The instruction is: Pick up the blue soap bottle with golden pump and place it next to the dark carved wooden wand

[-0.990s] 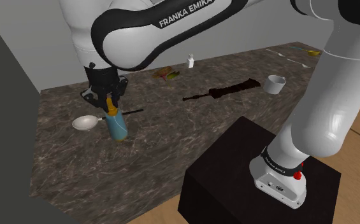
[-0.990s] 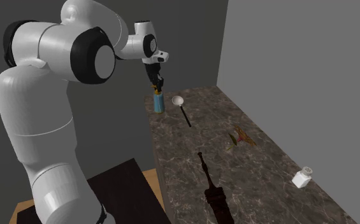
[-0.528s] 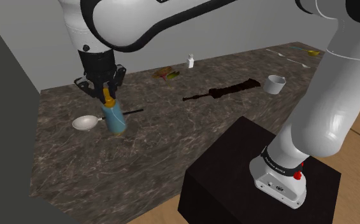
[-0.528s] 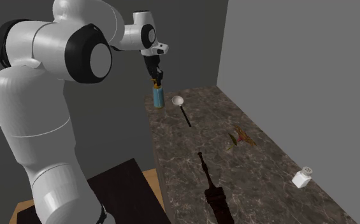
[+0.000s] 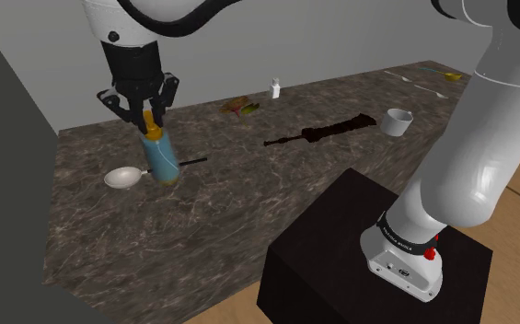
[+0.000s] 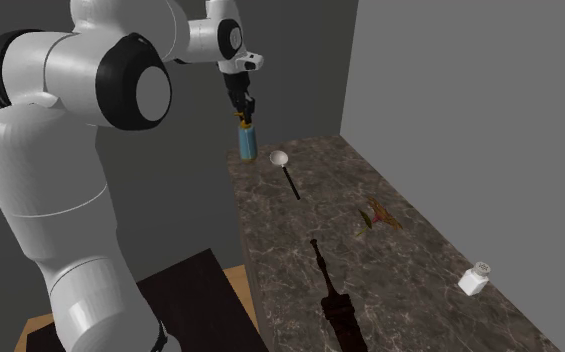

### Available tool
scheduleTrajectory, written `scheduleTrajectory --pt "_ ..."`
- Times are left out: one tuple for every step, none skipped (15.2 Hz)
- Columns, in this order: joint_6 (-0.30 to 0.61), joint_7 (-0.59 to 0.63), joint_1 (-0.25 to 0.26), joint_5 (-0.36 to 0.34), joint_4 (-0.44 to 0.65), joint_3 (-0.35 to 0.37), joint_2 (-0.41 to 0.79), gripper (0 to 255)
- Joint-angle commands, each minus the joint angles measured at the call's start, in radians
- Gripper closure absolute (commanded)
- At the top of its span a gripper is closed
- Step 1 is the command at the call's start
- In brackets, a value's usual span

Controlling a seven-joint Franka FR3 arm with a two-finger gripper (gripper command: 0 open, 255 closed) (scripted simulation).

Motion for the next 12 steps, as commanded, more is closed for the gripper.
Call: scheduleTrajectory --pt "-0.027 -0.005 0.0 0.003 0.025 0.0 -0.002 255" --pt "-0.04 -0.006 0.001 0.003 0.039 0.001 -0.002 255" --pt "-0.053 -0.007 0.001 0.004 0.052 0.001 -0.002 255" --pt "-0.067 -0.009 0.002 0.004 0.066 0.002 -0.001 255" --pt "-0.081 -0.01 0.003 0.004 0.08 0.002 -0.001 255" --pt "-0.094 -0.011 0.004 0.004 0.095 0.003 0.0 255" --pt "-0.108 -0.011 0.005 0.004 0.11 0.003 0.002 255" --pt "-0.122 -0.012 0.007 0.003 0.125 0.004 0.003 255" --pt "-0.136 -0.013 0.008 0.002 0.141 0.004 0.005 255" --pt "-0.15 -0.013 0.01 0.001 0.157 0.005 0.007 255" --pt "-0.165 -0.014 0.011 0.0 0.173 0.005 0.01 255" --pt "-0.179 -0.014 0.013 -0.001 0.19 0.006 0.013 255"
